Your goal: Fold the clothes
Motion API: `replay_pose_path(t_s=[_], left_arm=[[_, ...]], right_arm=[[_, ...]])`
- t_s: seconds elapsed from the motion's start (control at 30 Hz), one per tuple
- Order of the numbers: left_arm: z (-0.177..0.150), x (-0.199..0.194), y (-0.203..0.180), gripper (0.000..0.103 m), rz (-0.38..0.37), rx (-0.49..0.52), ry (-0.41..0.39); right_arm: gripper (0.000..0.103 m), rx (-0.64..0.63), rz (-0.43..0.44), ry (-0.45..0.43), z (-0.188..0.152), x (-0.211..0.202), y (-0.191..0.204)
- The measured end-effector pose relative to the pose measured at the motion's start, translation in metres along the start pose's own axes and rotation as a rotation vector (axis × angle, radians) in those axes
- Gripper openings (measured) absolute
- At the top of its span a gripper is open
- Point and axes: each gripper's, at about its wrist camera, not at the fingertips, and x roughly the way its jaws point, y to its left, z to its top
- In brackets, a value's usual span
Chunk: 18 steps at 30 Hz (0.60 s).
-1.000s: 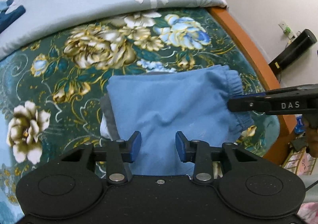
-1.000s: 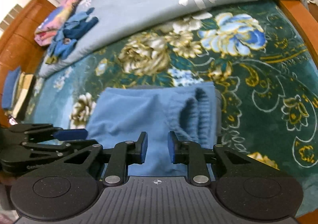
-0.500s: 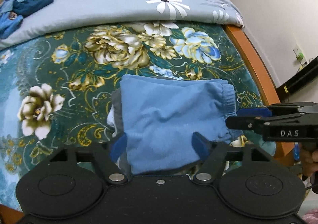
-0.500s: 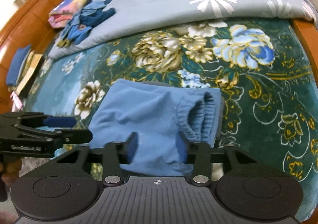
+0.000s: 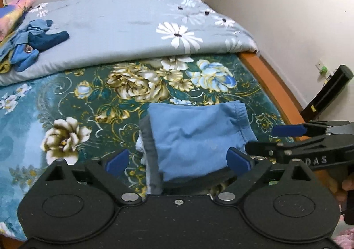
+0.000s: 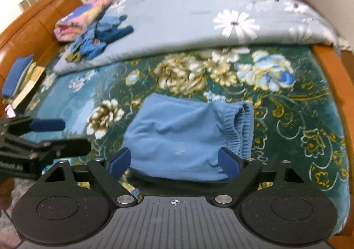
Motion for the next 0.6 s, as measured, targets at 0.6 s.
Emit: replay_pose_path(t_s=[0.6], left_arm=[[-0.116, -0.164, 0.082, 0.101, 0.090, -0.129, -0.220]], right_arm=[[0.103, -0.116, -0.093, -0.156, -0.104, -0.079, 0.164]])
